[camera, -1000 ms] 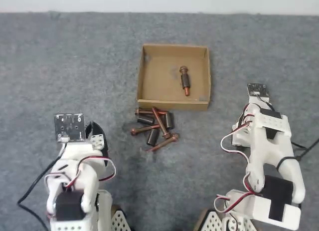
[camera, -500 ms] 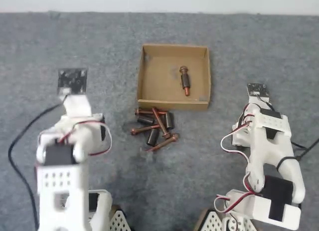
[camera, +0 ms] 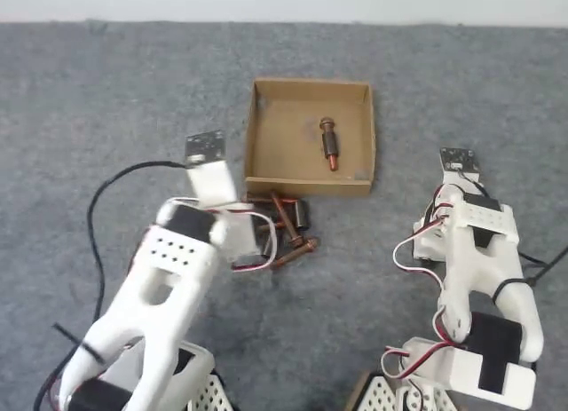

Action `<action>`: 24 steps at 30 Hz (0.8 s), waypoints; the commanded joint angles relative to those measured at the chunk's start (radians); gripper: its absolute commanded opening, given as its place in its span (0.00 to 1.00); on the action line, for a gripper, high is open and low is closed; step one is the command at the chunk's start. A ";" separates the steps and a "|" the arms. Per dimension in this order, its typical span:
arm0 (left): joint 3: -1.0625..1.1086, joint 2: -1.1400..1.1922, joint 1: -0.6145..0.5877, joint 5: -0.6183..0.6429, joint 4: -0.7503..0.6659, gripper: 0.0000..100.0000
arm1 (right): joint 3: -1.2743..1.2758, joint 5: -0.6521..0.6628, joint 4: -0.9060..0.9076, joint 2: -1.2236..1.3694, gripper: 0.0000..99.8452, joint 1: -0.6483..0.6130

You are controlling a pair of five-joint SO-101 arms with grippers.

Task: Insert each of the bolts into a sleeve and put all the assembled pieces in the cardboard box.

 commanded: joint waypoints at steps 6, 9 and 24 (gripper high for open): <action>-0.028 0.153 0.068 0.080 -0.189 0.15 | -0.003 0.017 -0.012 -0.047 0.01 0.016; -0.028 0.190 0.064 0.078 -0.183 0.16 | -0.003 0.017 -0.012 -0.047 0.01 0.016; -0.110 0.428 -0.091 -0.008 -0.190 0.08 | -0.003 0.049 -0.012 -0.047 0.01 0.013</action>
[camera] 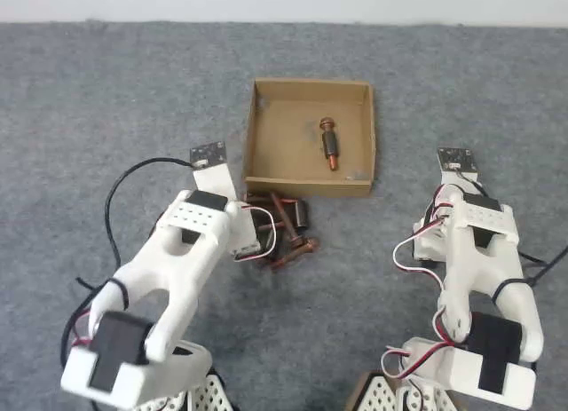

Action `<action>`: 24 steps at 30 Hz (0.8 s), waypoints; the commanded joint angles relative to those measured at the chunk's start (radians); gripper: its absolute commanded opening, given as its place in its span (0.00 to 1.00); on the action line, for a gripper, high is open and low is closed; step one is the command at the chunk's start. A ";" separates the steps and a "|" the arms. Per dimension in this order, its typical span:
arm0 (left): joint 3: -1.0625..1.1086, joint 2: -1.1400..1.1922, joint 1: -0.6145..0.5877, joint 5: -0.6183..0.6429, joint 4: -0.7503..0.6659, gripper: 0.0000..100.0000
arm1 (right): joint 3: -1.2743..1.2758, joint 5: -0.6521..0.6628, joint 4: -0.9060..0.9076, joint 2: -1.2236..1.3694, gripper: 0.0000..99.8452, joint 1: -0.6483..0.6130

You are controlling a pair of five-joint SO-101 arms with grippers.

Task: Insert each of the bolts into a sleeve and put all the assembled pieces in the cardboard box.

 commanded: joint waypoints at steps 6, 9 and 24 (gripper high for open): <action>-0.142 0.107 -0.080 -0.032 -0.069 0.08 | -0.003 0.021 -0.012 -0.047 0.01 0.012; -0.143 0.121 -0.098 -0.032 -0.130 0.08 | -0.003 0.021 -0.012 -0.047 0.01 0.012; -0.156 0.097 -0.143 0.078 -0.215 0.08 | -0.003 0.023 -0.012 -0.047 0.01 0.010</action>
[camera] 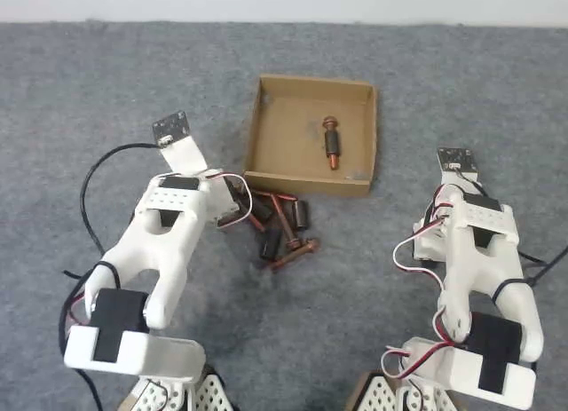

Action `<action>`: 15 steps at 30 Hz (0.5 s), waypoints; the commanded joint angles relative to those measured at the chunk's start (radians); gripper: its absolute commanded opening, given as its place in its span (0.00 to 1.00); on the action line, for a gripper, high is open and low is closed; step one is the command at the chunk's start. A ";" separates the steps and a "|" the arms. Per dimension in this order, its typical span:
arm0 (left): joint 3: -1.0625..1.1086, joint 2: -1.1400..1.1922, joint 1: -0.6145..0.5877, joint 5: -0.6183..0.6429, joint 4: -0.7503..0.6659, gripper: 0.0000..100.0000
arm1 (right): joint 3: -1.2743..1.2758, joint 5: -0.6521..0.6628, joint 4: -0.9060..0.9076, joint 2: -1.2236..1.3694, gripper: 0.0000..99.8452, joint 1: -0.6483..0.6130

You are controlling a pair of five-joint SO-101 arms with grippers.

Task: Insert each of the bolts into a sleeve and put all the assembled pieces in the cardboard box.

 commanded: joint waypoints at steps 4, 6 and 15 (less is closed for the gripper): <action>-0.050 -0.155 0.061 0.107 0.140 0.08 | -0.003 0.023 -0.012 -0.047 0.01 0.010; -0.016 -0.227 0.075 0.107 0.141 0.08 | -0.003 0.023 -0.012 -0.047 0.01 0.010; 0.134 -0.206 0.092 0.176 -0.077 0.08 | -0.003 0.023 -0.012 -0.047 0.01 0.010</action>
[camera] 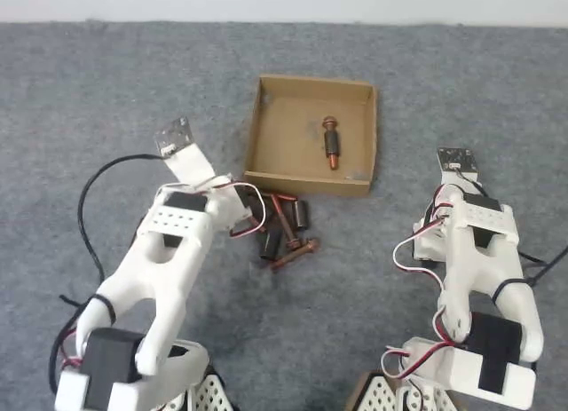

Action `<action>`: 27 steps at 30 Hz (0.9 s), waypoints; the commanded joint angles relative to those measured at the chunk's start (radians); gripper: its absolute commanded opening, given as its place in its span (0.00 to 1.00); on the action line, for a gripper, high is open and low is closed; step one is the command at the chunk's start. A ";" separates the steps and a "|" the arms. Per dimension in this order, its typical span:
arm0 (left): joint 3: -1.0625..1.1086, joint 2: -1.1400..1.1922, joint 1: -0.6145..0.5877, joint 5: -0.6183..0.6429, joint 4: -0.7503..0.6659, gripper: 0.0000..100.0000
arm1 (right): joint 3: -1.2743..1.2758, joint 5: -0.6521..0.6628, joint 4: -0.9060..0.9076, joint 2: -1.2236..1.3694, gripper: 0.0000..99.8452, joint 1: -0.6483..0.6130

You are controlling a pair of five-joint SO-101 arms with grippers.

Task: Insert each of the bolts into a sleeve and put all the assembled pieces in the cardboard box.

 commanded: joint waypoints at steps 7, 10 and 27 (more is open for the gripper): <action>-0.102 0.166 0.003 0.041 -0.072 0.08 | -0.003 0.023 -0.012 -0.047 0.01 0.010; -0.117 0.181 0.006 0.041 -0.072 0.08 | -0.003 0.023 -0.012 -0.047 0.01 0.010; 0.019 0.025 0.023 0.043 -0.186 0.08 | -0.003 0.023 -0.008 -0.047 0.01 0.010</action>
